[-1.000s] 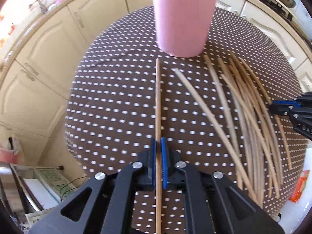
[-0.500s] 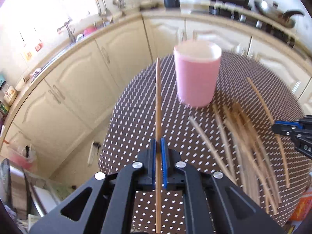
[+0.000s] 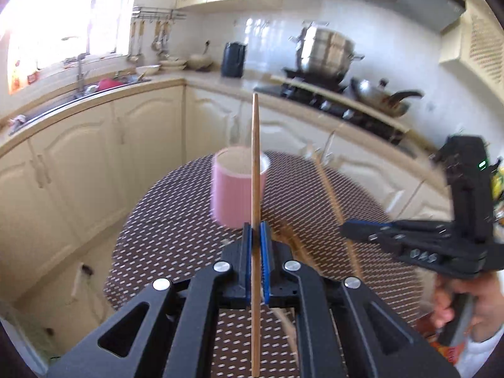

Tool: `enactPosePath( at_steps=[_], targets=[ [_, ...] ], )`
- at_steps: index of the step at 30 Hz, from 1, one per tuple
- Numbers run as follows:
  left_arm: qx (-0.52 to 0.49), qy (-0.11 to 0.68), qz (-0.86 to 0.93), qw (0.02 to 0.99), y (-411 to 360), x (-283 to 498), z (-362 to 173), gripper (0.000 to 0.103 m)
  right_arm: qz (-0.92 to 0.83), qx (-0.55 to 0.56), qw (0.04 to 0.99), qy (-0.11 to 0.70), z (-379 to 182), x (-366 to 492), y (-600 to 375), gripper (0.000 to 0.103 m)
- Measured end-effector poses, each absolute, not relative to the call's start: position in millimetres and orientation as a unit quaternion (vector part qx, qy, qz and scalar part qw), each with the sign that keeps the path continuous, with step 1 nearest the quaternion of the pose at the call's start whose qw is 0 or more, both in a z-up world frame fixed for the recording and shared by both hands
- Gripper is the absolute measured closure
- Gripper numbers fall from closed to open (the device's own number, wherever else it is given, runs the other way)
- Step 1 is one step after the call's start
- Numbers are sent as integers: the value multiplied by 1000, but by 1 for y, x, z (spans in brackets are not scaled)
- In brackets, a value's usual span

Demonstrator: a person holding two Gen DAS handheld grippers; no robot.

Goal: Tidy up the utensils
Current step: 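Lift the left gripper's chopstick over the pink cup while the right gripper carries its chopstick there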

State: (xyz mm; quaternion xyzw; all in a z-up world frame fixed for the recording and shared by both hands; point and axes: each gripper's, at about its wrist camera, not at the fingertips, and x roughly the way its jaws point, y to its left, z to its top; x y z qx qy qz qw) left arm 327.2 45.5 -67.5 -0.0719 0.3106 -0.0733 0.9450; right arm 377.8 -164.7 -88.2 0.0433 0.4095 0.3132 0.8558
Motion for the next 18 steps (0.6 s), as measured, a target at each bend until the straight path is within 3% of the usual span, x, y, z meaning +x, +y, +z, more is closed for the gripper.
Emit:
enactPosePath(
  at_steps=[18],
  targets=[
    [-150,109,-150,971,47,370,-34,97,346,92,897,258,-14,401,-147,97]
  ],
)
